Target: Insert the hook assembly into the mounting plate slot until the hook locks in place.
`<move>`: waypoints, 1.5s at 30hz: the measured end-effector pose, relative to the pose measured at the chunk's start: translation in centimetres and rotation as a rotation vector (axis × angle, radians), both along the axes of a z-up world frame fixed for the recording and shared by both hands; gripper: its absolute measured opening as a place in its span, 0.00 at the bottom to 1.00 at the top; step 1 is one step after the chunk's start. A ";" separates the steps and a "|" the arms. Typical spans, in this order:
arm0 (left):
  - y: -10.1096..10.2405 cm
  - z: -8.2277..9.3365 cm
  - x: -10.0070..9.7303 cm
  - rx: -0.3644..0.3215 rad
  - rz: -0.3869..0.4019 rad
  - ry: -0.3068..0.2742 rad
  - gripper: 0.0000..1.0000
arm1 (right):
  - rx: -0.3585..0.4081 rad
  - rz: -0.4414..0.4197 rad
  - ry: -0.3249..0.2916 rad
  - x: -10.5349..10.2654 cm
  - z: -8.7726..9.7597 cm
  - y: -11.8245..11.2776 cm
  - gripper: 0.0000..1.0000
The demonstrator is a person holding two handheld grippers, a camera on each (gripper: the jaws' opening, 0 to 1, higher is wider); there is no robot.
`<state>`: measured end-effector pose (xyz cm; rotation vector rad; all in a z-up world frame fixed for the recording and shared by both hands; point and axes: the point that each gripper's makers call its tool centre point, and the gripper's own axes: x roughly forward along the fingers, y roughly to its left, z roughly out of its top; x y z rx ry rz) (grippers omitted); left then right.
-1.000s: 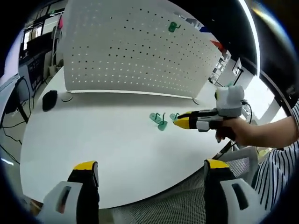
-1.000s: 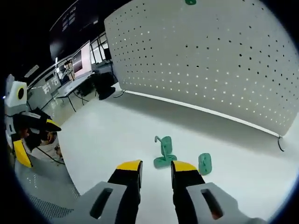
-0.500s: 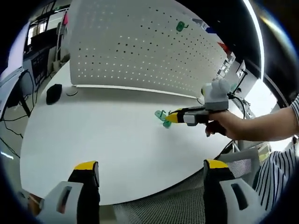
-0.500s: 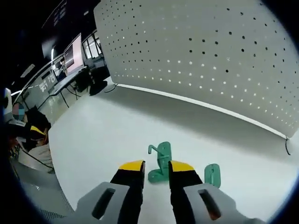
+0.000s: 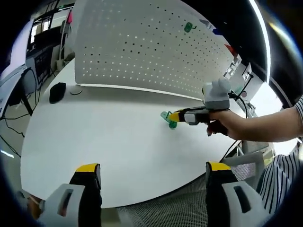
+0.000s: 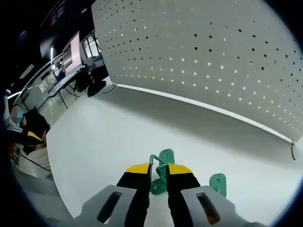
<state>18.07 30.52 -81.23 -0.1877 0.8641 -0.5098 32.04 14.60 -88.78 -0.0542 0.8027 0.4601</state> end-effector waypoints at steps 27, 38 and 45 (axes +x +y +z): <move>-0.7 0.5 0.0 -0.005 -0.016 -0.008 0.93 | -0.038 0.027 -0.021 -1.2 0.4 -0.7 0.00; -0.3 1.4 0.5 0.000 -0.014 -0.035 0.93 | 0.018 -0.019 -0.085 -1.0 3.5 -1.3 0.00; -1.1 2.6 1.2 0.001 -0.028 -0.064 0.93 | 0.132 -0.081 -0.107 -1.0 6.4 -1.5 0.00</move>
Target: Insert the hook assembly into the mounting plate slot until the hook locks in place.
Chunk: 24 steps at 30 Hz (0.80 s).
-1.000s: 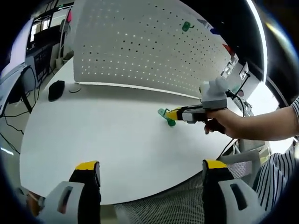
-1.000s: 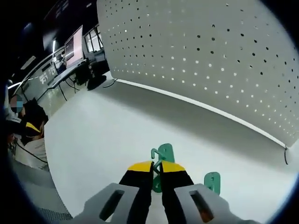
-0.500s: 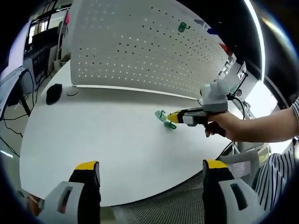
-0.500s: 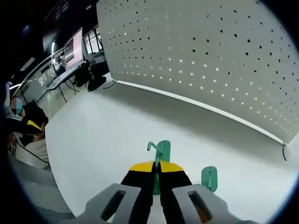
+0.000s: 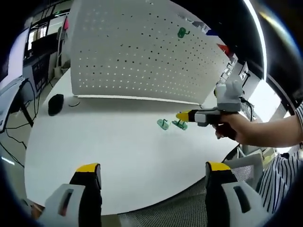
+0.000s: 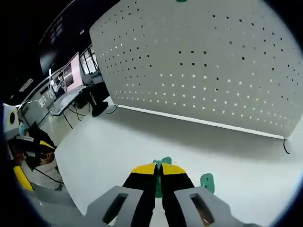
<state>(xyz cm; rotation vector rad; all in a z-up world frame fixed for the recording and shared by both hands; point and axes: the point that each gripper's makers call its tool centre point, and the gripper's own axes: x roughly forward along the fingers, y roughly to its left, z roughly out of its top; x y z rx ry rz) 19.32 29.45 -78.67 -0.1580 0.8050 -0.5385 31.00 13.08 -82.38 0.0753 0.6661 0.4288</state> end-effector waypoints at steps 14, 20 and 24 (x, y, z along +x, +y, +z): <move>-3.2 2.2 1.2 -0.013 -0.051 -0.047 0.92 | 0.129 0.034 -0.138 -2.5 6.3 1.5 0.00; -4.5 2.9 1.6 -0.005 -0.083 -0.067 0.92 | 0.188 0.039 -0.174 -3.8 8.6 2.3 0.00; -5.1 2.7 1.7 0.000 -0.097 -0.060 0.92 | 0.230 0.045 -0.196 -4.6 9.7 3.0 0.00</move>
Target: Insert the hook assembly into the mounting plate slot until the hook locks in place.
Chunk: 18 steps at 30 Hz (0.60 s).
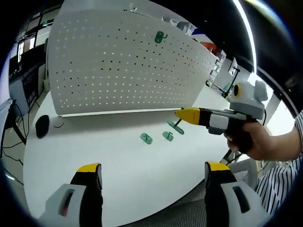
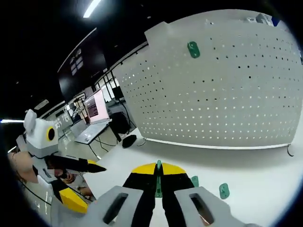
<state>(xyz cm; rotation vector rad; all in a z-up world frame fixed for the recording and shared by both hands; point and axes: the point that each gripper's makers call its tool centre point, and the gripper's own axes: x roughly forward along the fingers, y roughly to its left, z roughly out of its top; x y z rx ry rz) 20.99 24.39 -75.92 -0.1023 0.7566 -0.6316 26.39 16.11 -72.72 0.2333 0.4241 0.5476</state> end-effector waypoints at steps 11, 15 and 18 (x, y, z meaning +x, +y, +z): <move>-1.9 0.1 -0.7 -0.017 -0.034 0.020 0.87 | 0.054 0.055 -0.006 -3.0 0.9 1.9 0.00; -2.7 0.3 -0.9 -0.031 -0.054 0.016 0.84 | 0.077 0.067 -0.014 -3.7 1.5 2.3 0.00; -3.2 0.6 -0.8 -0.054 -0.056 0.007 0.81 | 0.098 0.081 -0.020 -4.2 2.0 2.7 0.00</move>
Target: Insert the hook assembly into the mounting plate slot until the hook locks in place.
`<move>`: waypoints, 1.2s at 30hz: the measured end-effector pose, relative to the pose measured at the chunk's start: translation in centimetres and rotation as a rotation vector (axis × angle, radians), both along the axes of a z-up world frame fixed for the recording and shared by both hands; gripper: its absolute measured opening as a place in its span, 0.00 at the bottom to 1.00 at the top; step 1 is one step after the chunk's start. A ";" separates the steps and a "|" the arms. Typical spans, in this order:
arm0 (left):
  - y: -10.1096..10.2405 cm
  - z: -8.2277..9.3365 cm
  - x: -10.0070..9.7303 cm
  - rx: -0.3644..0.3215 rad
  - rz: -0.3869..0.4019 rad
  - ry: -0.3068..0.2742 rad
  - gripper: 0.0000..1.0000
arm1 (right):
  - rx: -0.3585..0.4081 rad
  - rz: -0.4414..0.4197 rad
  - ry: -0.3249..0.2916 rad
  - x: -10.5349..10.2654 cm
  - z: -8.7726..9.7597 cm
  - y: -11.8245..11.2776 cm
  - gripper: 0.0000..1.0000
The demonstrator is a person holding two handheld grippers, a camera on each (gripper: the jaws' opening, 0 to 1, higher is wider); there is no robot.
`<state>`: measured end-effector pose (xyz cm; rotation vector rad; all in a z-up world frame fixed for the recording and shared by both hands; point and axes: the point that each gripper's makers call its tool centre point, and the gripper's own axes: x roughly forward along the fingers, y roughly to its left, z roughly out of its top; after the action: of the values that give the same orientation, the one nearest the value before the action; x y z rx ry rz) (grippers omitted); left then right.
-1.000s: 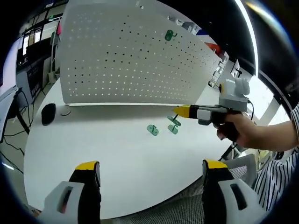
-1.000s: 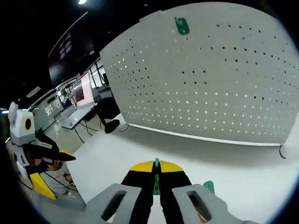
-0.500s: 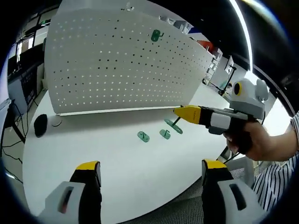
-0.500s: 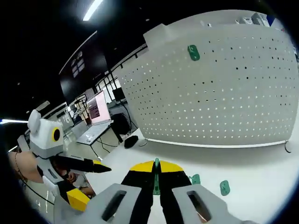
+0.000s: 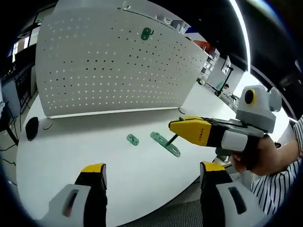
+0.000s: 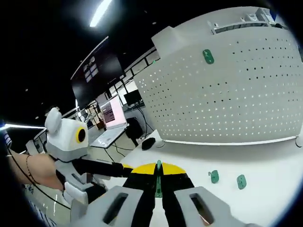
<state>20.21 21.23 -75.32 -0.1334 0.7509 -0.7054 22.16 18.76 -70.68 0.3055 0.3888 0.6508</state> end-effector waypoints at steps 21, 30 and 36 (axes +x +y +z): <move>-1.7 1.6 0.0 -0.132 -0.010 -0.025 0.52 | 0.036 0.005 -0.071 -1.4 2.2 0.8 0.00; -2.6 2.4 -0.4 -0.191 -0.031 -0.025 0.35 | 0.043 -0.013 -0.094 -1.2 2.7 0.4 0.00; -2.9 3.0 -0.6 -0.239 -0.028 -0.014 0.27 | 0.042 -0.013 -0.112 -1.3 3.1 0.4 0.00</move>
<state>19.61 18.37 -72.31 -0.3353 0.6544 -0.8205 20.89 19.19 -67.54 0.3102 0.2662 0.6606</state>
